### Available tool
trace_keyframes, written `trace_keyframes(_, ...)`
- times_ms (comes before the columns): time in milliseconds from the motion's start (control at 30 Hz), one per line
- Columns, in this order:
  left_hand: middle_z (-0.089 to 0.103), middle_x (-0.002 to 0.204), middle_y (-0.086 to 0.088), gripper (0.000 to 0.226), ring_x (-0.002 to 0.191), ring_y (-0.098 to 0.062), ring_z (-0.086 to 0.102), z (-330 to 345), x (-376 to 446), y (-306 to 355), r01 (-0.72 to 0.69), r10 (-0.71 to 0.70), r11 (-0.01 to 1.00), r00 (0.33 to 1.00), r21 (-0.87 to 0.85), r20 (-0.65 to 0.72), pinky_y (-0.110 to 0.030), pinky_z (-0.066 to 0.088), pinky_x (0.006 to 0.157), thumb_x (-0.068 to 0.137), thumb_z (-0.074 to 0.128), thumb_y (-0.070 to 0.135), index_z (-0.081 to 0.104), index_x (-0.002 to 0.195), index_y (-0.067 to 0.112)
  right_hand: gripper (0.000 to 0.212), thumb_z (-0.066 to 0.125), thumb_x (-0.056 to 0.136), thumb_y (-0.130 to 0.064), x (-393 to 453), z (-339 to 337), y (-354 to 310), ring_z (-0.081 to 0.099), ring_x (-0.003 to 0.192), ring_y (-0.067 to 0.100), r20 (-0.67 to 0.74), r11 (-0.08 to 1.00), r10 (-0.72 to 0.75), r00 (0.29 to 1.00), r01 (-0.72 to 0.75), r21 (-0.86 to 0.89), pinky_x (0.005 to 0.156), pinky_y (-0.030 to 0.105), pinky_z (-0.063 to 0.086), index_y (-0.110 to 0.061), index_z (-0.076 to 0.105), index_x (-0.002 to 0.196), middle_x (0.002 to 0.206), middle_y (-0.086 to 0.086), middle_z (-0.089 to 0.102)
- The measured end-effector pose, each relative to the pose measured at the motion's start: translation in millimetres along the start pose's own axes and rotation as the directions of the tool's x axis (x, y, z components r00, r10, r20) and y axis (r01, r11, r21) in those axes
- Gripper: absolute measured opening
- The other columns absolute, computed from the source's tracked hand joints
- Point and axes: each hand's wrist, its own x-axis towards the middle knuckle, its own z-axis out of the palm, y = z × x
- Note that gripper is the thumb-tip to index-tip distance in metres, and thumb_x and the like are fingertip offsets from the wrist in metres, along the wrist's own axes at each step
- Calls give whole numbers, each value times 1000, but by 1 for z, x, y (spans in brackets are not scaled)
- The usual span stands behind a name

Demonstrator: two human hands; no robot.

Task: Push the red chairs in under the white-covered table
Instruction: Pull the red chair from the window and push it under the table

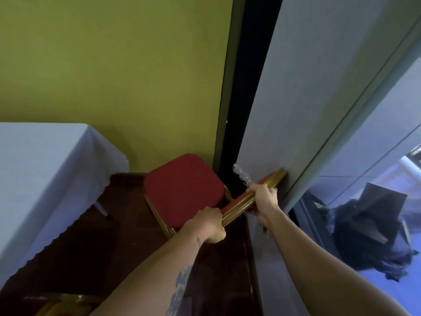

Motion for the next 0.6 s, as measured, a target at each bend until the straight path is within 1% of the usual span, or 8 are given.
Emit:
trace_keyframes(133,62,122,-10,34,108,-31,64,-1,-9,-3,57,-58,998,998,-26,-12,-37,48,78,90,51,11,61,122,10,58,64,74,-6,1,5,0,64,75,33,62,1000,-12,998,13,-17,70,54,61,-13,35,124,85,16,55)
trace_keyframes(200,63,122,-11,35,109,-32,65,1,-13,-2,89,-90,994,996,-55,-16,-37,47,76,90,51,11,62,123,8,57,65,72,-6,3,6,0,63,71,31,111,999,-11,994,15,-36,70,55,62,-13,37,122,82,16,56)
trace_keyframes(300,66,118,-12,34,106,-32,66,8,-19,6,126,-128,989,992,-83,-17,-35,47,73,89,52,12,63,120,7,33,63,78,-3,11,2,-1,61,66,28,193,996,-2,981,19,-86,66,49,60,-10,44,104,71,12,54)
trace_keyframes(333,66,117,-12,33,104,-31,66,10,-21,9,141,-144,985,989,-95,-20,-35,47,74,89,52,13,63,120,8,32,63,80,-2,13,1,-1,61,66,28,226,995,6,974,17,-99,69,50,61,-9,45,105,71,11,54)
trace_keyframes(400,65,116,-11,32,101,-28,65,15,-25,15,174,-181,976,983,-130,-41,-35,48,75,91,54,13,63,121,8,50,65,77,-5,21,2,-2,63,73,30,302,992,23,953,15,-123,79,57,61,-7,44,123,77,13,56)
trace_keyframes(500,66,120,-11,34,107,-29,66,19,-33,21,210,-227,960,971,-185,-72,-34,47,77,92,55,14,62,125,9,88,68,58,-13,34,11,-5,67,74,35,399,979,43,916,40,-198,70,57,63,-2,44,142,87,19,60)
trace_keyframes(533,66,122,-11,36,109,-29,66,19,-36,21,222,-241,955,967,-199,-80,-33,46,77,92,56,14,62,127,9,93,68,55,-14,39,15,-3,68,76,37,420,974,54,906,44,-221,66,56,63,-1,43,144,92,22,61)
trace_keyframes(600,65,125,-12,41,110,-30,65,20,-42,20,234,-263,945,959,-228,-105,-32,44,76,92,57,16,60,132,9,91,69,57,-13,43,26,-3,69,80,38,447,967,65,892,54,-248,64,53,62,-3,42,143,98,23,62)
